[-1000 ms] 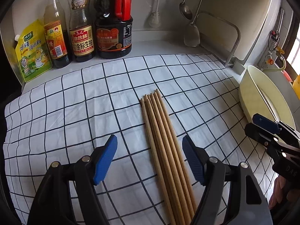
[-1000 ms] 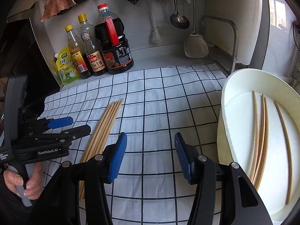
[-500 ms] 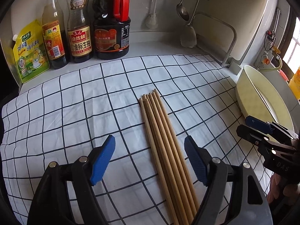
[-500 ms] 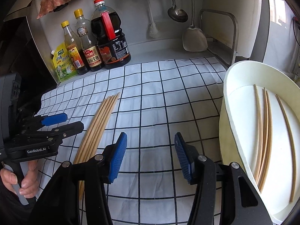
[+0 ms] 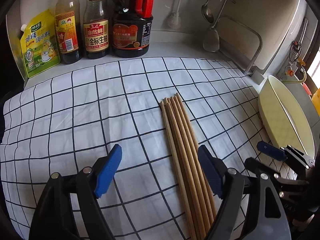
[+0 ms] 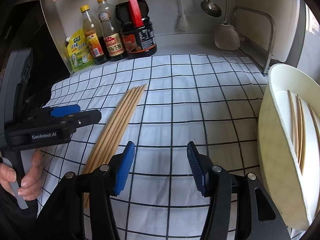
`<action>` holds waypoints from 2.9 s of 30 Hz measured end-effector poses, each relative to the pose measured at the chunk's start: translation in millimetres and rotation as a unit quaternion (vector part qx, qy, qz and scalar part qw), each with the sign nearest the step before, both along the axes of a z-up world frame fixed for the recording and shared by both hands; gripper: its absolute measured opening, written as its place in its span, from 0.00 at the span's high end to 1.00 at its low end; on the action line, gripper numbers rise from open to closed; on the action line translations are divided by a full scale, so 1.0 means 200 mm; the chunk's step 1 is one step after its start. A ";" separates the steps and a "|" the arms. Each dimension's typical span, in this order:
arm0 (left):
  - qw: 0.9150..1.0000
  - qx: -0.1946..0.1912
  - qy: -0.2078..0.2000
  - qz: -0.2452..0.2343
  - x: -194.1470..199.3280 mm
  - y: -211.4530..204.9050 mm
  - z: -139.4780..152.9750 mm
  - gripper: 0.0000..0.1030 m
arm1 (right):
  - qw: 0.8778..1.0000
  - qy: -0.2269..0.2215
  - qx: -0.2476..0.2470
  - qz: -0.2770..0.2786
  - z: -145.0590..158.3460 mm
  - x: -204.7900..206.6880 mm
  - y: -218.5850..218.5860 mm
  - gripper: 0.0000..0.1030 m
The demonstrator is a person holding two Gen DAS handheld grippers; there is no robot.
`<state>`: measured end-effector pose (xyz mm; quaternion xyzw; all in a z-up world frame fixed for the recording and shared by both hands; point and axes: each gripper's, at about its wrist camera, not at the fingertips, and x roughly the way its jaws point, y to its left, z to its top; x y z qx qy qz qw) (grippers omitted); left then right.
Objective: Organize utensils
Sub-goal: 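Lower both tools to the bundle and separate single chopsticks from it, then close the right tool on one chopstick while the left tool grasps another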
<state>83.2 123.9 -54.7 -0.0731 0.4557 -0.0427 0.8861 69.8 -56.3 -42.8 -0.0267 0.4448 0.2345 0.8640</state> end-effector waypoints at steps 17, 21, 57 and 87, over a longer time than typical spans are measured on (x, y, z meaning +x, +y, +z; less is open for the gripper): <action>0.999 0.039 0.013 0.019 0.00 0.07 -0.02 0.23 | 0.998 0.020 -0.040 0.046 -0.09 -0.01 0.23 0.46; 0.998 0.070 0.006 0.005 -0.05 0.04 0.00 0.23 | 0.998 0.022 -0.044 0.046 -0.11 -0.02 0.23 0.46; 0.994 0.098 0.034 -0.019 -0.14 -0.09 -0.10 0.19 | 0.997 0.020 -0.078 0.009 -0.13 -0.01 0.08 0.46; 0.994 0.100 0.040 0.000 -0.07 -0.04 -0.14 0.23 | 0.996 -0.004 -0.087 0.024 -0.14 0.05 0.13 0.63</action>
